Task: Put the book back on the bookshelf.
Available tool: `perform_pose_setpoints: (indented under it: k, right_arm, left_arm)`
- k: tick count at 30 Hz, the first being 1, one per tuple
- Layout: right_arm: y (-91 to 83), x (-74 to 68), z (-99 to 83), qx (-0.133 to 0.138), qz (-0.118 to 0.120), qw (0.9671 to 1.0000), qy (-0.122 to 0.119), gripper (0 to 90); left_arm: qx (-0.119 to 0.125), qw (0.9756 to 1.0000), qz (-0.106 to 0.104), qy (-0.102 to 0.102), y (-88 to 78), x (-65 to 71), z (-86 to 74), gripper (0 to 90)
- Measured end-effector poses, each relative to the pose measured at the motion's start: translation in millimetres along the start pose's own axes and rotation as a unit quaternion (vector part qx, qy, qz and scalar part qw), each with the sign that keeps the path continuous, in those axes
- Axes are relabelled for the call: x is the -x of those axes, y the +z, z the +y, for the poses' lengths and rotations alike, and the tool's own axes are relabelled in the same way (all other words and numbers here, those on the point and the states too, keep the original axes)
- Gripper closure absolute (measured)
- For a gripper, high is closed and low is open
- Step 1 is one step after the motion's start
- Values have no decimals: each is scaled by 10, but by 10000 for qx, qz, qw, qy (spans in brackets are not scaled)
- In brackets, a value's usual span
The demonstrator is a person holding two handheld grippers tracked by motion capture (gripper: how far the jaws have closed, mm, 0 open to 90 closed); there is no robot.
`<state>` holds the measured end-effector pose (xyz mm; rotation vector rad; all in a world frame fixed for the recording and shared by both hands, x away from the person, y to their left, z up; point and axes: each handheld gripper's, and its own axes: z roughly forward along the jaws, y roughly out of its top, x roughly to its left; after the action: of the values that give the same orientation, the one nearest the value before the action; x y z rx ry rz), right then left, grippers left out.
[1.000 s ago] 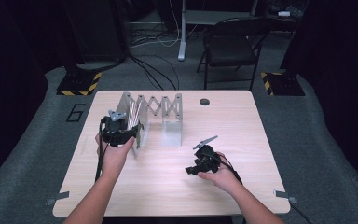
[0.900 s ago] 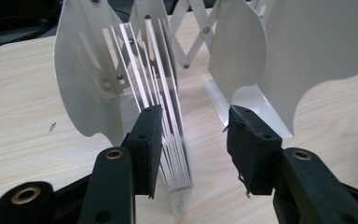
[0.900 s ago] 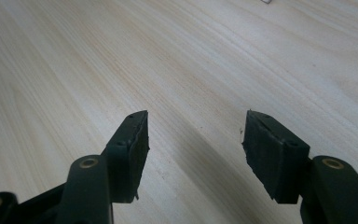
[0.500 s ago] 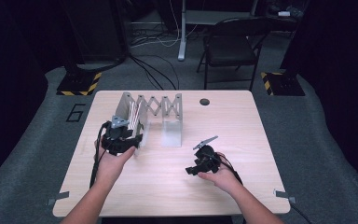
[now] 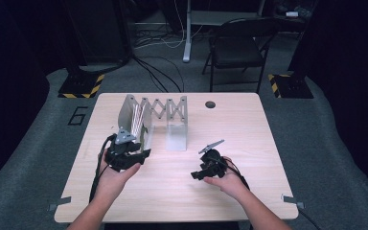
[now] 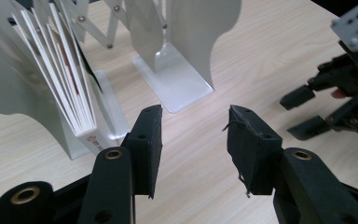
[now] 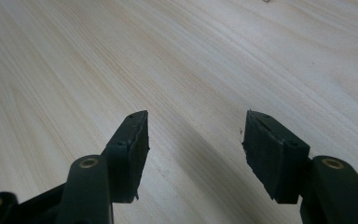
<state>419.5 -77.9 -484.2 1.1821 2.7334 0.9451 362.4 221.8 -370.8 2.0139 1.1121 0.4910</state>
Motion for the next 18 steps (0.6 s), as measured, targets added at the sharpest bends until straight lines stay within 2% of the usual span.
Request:
perform_pose_setpoints:
  k: [1, 6, 7, 13, 14, 18]
  right_arm:
    - [-3, -12, -1, -27, -3, 10000, 88, 405]
    - [3, 1, -3, -5, -24, 10000, 17, 405]
    - [-1, -11, -4, -28, -6, 10000, 85, 405]
    - [0, -13, -7, -39, -8, 10000, 84, 405]
    - [3, -5, -6, -20, -3, 10000, 30, 406]
    - [10, -1, -8, 3, -21, 10000, 44, 406]
  left_arm:
    - [-42, 10000, -29, 23, -15, 7, -24, 554]
    - [-68, 9998, -180, 107, -37, 21, -126, 553]
    - [-82, 9997, -216, 110, -37, 24, -150, 553]
    - [-47, 9991, -395, 148, 14, 38, -305, 553]
    - [-52, 9990, -389, 217, 23, 35, -330, 553]
    - [-58, 9985, -476, 264, 65, 42, -436, 551]
